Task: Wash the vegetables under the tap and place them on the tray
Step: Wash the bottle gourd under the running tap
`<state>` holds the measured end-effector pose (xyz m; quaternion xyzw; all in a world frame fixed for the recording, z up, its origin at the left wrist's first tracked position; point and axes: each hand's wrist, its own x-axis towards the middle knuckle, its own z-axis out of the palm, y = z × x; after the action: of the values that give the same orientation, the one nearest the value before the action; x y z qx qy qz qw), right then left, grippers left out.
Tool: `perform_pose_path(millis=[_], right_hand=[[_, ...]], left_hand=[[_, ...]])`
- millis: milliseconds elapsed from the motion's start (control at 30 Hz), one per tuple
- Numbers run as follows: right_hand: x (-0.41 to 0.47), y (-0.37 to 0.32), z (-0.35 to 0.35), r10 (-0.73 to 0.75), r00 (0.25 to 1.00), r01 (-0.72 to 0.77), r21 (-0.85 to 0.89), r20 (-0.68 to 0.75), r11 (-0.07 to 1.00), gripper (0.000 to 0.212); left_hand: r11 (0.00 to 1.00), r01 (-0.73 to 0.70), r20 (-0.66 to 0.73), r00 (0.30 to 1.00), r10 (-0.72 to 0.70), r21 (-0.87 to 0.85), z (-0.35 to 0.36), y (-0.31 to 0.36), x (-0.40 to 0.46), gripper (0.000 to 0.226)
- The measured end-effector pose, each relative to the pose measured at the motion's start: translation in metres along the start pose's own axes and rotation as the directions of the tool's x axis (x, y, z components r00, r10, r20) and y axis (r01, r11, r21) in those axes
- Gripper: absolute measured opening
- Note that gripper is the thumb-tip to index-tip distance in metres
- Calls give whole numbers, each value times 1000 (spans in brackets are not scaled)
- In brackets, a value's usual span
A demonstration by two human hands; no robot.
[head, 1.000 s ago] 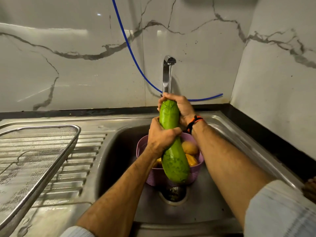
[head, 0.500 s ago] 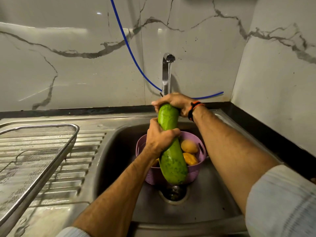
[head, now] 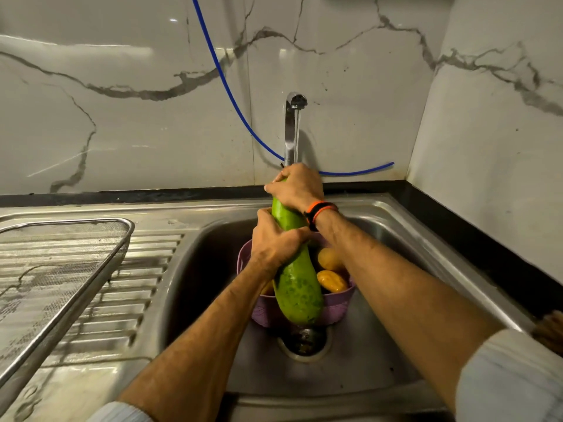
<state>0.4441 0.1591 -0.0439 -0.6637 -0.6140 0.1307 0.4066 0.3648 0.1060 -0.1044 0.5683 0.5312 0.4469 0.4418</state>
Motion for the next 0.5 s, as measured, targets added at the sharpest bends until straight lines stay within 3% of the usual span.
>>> perform_pose_path(millis=[67, 100, 167, 200, 267, 300, 333, 367, 400, 500], right_hand=[[13, -5, -8, 93, 988, -86, -56, 122, 995, 23], [18, -4, -14, 110, 965, -116, 11, 239, 993, 24], [22, 4, -27, 6, 852, -175, 274, 523, 946, 21], [21, 10, -30, -83, 804, -235, 442, 589, 866, 22], [14, 20, -26, -172, 819, -357, 721, 547, 594, 23], [9, 24, -21, -165, 864, -357, 810, 476, 465, 22], [4, 28, -12, -126, 915, -305, 862, 383, 405, 19], [-2, 31, -6, -73, 955, -229, 871, 287, 436, 19], [-7, 32, -1, -15, 979, -162, 828, 202, 536, 23], [-19, 25, 3, 49, 999, -39, 477, -9, 878, 34]], left_hand=[[1000, 11, -1, 1000, -11, -9, 0, -1, -1, 66], [1000, 16, -2, 1000, -16, -15, 0, -1, -1, 63], [999, 26, 16, 1000, -25, -40, 0, 1, -3, 59], [997, 29, 31, 999, -27, -66, 1, 2, -3, 59], [987, 49, 62, 997, -40, -155, 3, 5, -3, 60], [979, 52, 61, 997, -41, -198, 5, 6, -3, 60], [973, 51, 52, 998, -40, -225, 5, 6, -2, 59], [973, 50, 41, 998, -42, -224, 6, 6, -3, 59], [978, 52, 33, 998, -46, -203, 5, 6, -3, 63], [991, 45, 35, 999, -40, -128, 0, 3, -2, 77]])
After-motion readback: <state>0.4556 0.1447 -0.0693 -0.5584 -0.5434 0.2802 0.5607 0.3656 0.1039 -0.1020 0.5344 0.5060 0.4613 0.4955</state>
